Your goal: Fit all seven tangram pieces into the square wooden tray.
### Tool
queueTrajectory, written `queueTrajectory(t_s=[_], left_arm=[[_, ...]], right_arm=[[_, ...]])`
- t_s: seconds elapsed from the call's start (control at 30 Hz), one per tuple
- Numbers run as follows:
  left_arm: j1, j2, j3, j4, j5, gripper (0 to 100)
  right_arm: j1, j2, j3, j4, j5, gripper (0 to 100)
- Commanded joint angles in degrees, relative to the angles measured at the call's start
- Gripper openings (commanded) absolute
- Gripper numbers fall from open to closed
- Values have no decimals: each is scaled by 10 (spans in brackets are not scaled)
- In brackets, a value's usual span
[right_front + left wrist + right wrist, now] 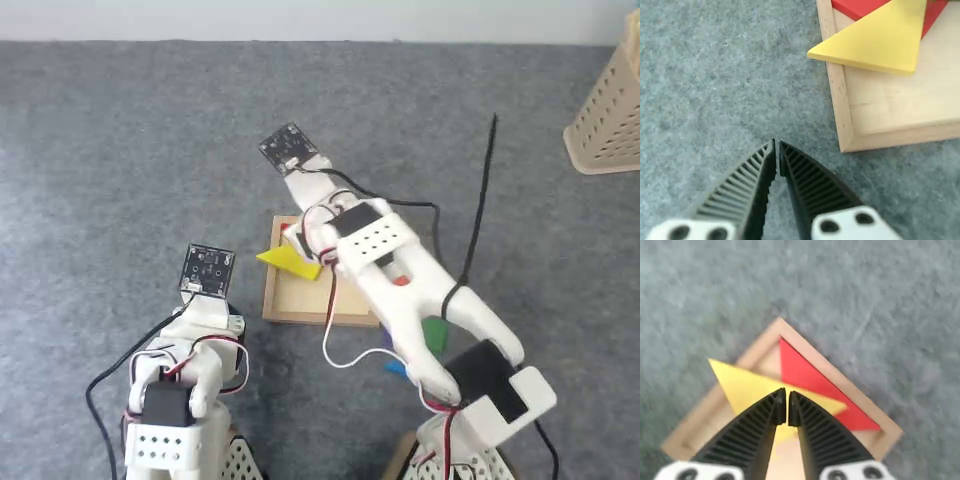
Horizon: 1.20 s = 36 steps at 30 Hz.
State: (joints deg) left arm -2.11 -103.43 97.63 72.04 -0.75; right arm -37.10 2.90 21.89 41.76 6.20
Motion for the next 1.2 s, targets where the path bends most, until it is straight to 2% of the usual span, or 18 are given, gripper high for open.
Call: queueTrajectory(t_s=[0.0,0.3,0.6,0.83,1.17], left_arm=[[-3,-12,-11,4,4,12],[-3,-12,-11,4,4,12],[-3,-12,-11,4,4,12],[-3,-12,-11,4,4,12],[-3,-12,-11,4,4,12]], right_arm=[[-14,16,-39,-36,-30,6],[-72,119,-119,-39,-43,6],[-85,149,-123,-36,-40,6],[-86,145,-125,44,3,6],[-86,110,-111,81,44,6]])
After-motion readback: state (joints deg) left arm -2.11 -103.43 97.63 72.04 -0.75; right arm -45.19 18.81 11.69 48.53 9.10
